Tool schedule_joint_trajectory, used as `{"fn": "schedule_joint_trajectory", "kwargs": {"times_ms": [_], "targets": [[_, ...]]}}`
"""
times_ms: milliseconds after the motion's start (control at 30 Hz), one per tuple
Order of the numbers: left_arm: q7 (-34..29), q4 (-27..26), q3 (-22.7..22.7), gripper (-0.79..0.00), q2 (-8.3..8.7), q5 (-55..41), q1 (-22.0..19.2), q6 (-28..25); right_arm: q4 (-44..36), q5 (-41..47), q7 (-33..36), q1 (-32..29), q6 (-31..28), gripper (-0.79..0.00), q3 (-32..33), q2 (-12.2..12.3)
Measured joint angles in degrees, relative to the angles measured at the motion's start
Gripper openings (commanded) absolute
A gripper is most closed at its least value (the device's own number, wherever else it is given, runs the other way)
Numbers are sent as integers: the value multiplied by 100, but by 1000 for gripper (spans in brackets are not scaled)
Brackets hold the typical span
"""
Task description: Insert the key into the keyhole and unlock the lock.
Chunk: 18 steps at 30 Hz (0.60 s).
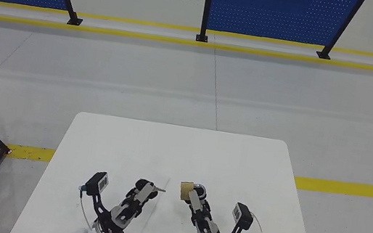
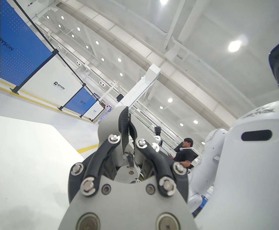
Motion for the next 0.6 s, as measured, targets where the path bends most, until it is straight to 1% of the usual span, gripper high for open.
{"fn": "schedule_joint_trajectory", "kwargs": {"times_ms": [133, 267, 600], "targets": [[409, 100, 134, -785, -30, 280, -60, 0, 0, 0, 0, 0, 0, -785, 0, 0], [788, 309, 199, -785, -65, 629, -138, 0, 0, 0, 0, 0, 0, -785, 0, 0], [1627, 713, 452, -785, -228, 1309, -322, 11, 0, 0, 0, 0, 0, -785, 0, 0]]}}
